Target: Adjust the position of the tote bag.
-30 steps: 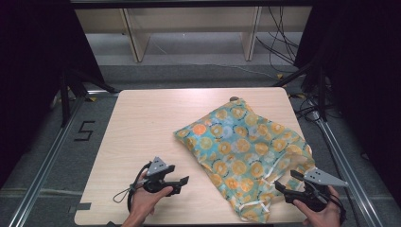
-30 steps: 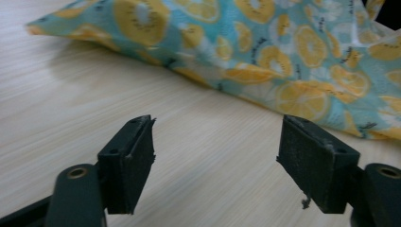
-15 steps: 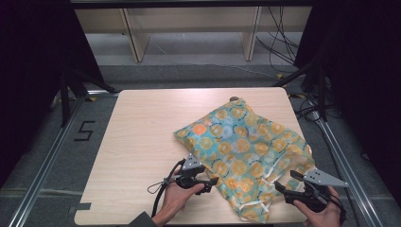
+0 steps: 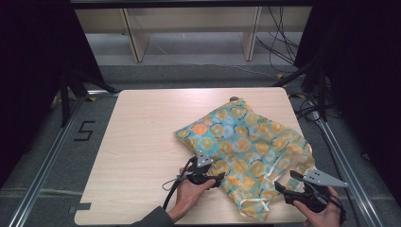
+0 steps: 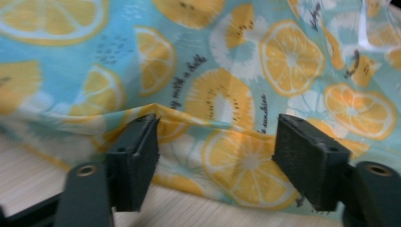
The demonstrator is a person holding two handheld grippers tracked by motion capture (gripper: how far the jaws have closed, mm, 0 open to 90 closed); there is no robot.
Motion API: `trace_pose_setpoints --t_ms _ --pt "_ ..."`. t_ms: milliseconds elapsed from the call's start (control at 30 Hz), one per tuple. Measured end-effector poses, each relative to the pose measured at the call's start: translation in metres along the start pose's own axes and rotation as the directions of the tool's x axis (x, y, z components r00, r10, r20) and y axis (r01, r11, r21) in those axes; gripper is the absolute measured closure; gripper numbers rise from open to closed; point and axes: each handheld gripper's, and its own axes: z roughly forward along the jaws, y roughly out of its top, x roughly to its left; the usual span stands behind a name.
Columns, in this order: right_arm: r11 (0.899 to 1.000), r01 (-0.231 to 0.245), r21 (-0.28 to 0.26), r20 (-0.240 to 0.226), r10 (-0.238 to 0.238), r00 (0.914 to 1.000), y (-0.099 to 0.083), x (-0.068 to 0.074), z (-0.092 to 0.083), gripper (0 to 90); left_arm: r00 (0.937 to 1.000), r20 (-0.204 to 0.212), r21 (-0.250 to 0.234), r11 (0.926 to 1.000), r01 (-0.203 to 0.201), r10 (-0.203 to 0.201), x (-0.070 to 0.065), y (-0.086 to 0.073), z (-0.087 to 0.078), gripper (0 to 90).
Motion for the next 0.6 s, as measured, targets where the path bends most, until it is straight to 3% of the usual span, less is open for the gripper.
trace_pose_setpoints --t_ms 100,133,167,233,300,333,367,400,467,500,567,600 --pt "1.000 -0.001 0.000 0.004 0.001 1.0000 0.000 0.000 0.000 24.7 0.9999 0.005 0.000 0.9999 -0.011 0.011 -0.003 0.002 0.004 61.5" --pt "1.000 -0.002 -0.001 0.003 0.002 1.0000 0.000 0.000 0.000 24.7 0.9976 0.007 0.001 0.9976 -0.069 0.069 -0.004 0.004 0.007 69.9" --pt "1.000 0.002 -0.003 0.003 -0.002 1.0000 0.000 0.000 -0.001 24.7 0.9978 0.025 0.020 0.9979 -0.062 0.062 -0.005 0.004 0.008 75.3" --pt "1.000 -0.006 -0.003 -0.001 0.006 1.0000 0.000 0.000 -0.001 24.7 0.9939 0.019 0.016 0.9939 -0.109 0.109 -0.006 0.004 0.009 87.0" --pt "1.000 0.001 -0.014 0.005 -0.001 1.0000 0.000 -0.001 0.000 24.7 0.9892 0.031 0.022 0.9893 -0.144 0.143 -0.004 0.004 0.007 89.4" --pt "1.000 0.007 -0.016 -0.004 -0.007 1.0000 0.000 -0.001 0.000 24.7 0.9915 0.042 0.020 0.9921 -0.124 0.123 -0.002 0.004 0.007 89.5" --pt "1.000 0.014 -0.011 0.006 -0.014 0.9999 0.000 -0.002 -0.001 24.7 0.9897 0.043 0.027 0.9902 -0.137 0.136 0.000 0.004 0.006 89.5" --pt "1.000 -0.028 0.003 0.002 0.028 0.9996 0.000 0.001 -0.002 24.7 0.9885 0.052 0.036 0.9890 -0.144 0.142 0.003 0.005 0.005 89.5" --pt "1.000 -0.028 0.004 0.002 0.028 0.9996 0.000 0.001 -0.002 24.8 0.9897 0.049 0.039 0.9898 -0.137 0.135 0.007 0.004 0.003 89.5" --pt "1.000 -0.028 0.004 0.002 0.028 0.9996 0.000 0.001 -0.002 24.8 0.9848 0.033 0.045 0.9841 -0.172 0.171 0.010 0.004 0.001 89.6" --pt "1.000 -0.029 0.004 0.002 0.029 0.9996 -0.001 0.001 -0.002 24.8 0.9833 0.021 0.050 0.9821 -0.182 0.181 0.012 0.003 -0.001 89.6" --pt "1.000 -0.029 0.003 0.001 0.029 0.9996 -0.001 0.001 -0.003 24.8 0.9730 0.003 0.074 0.9703 -0.230 0.231 0.021 0.002 -0.007 89.6"
